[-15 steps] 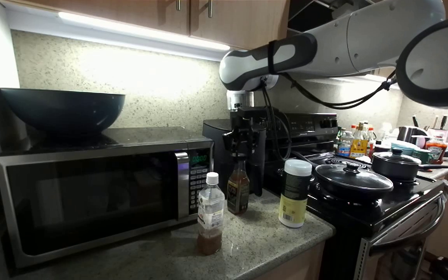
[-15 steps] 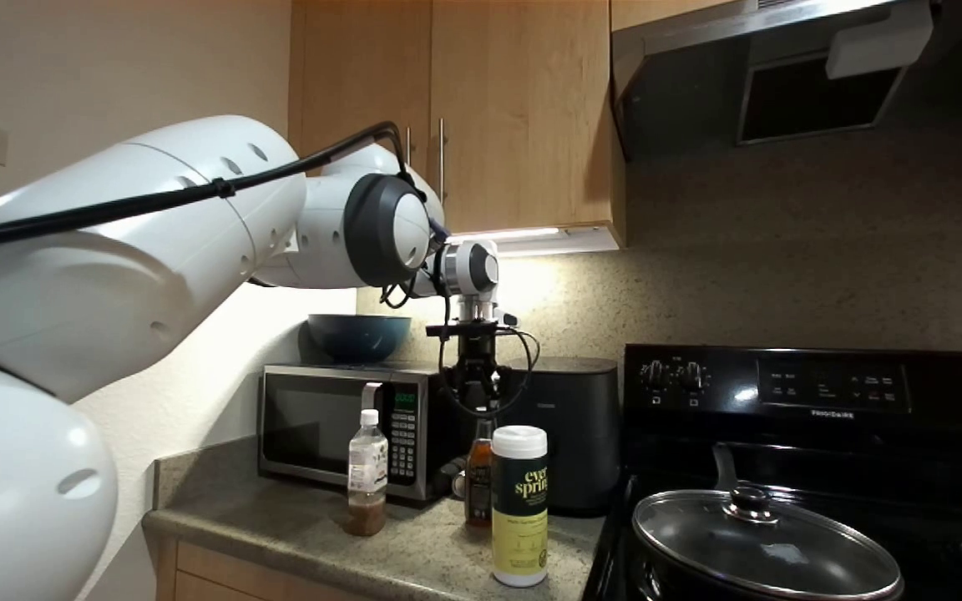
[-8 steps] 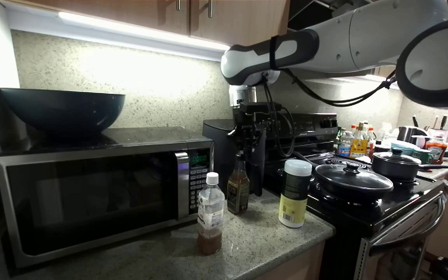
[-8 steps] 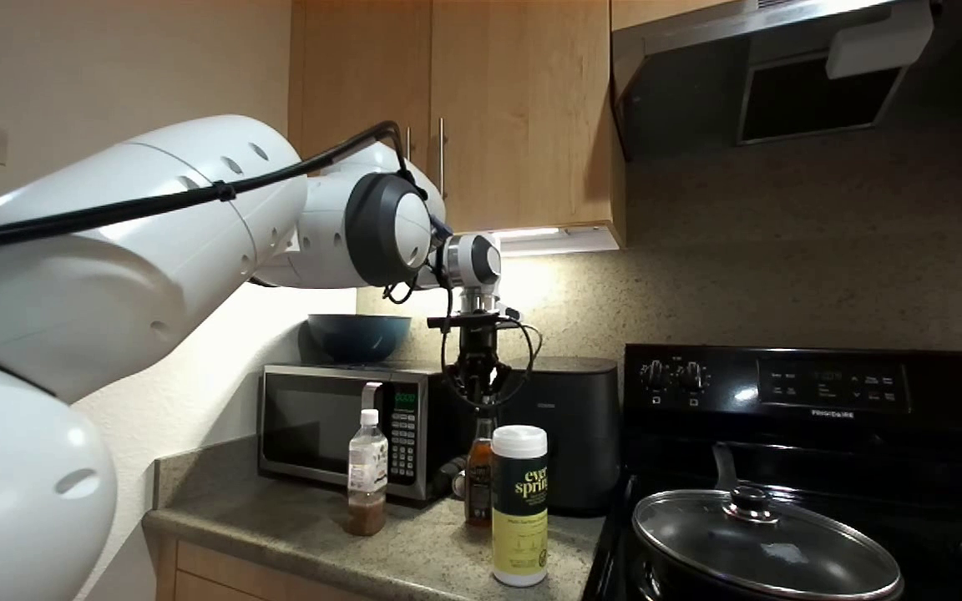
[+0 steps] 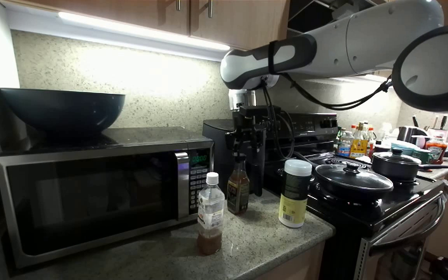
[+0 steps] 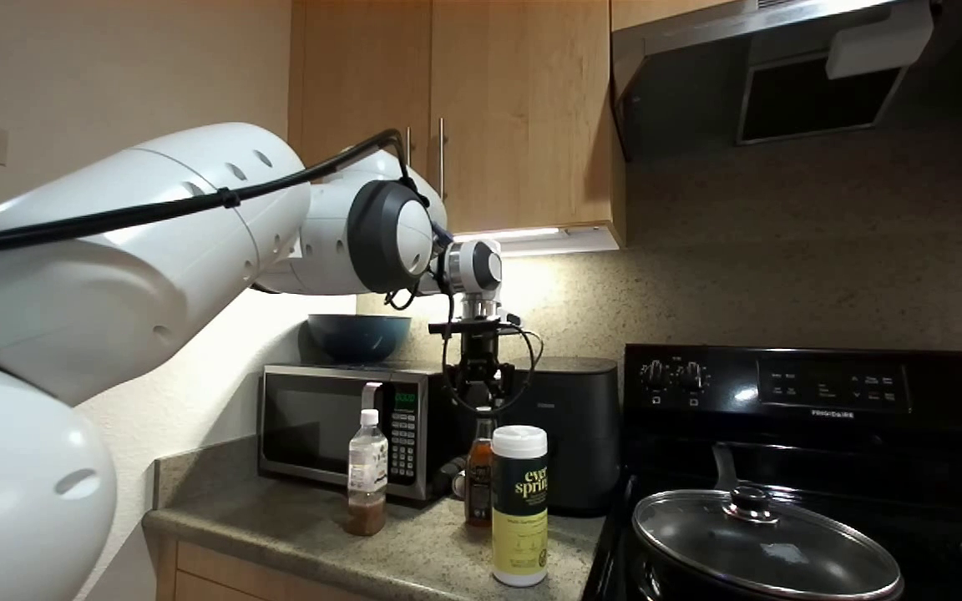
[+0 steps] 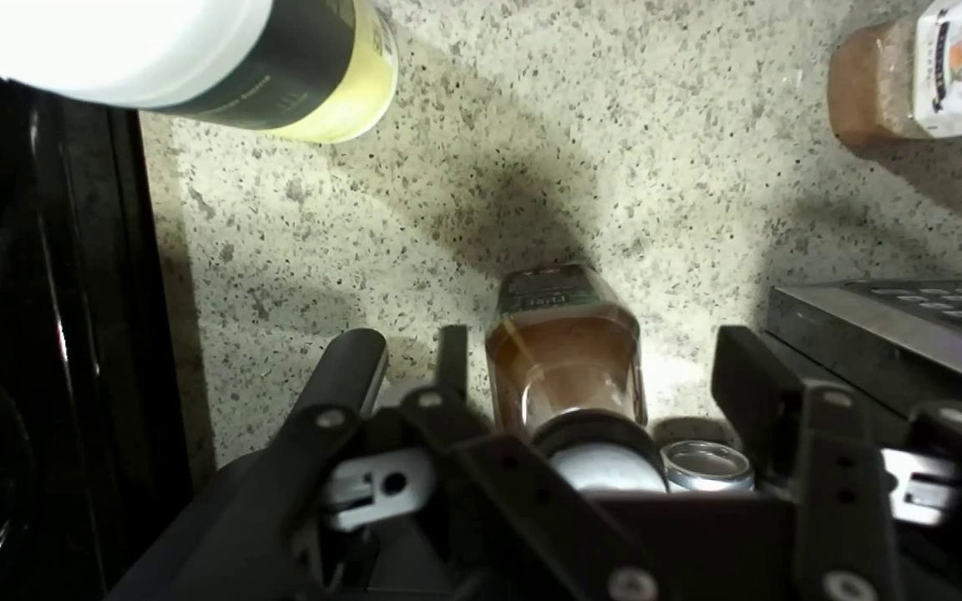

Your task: Move the glass bottle backwards and move the container on the right to the right then move the glass bottle forwards.

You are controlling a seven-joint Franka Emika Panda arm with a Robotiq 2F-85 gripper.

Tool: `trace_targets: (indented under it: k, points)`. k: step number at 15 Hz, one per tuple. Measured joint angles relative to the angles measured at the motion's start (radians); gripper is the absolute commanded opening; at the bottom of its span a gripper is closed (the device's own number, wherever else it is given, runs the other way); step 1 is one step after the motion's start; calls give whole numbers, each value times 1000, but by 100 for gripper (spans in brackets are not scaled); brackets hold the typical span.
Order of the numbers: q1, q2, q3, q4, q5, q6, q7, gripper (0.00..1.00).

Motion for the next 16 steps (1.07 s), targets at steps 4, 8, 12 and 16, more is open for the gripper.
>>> trace_targets:
  k: [4,8,12,16]
  points:
    - [-6,43,1,43,0,25,-7,100]
    - [-8,78,1,92,0,33,-16,69]
    - [-9,103,1,135,0,33,-26,41]
    - [-10,121,2,167,0,32,-47,20]
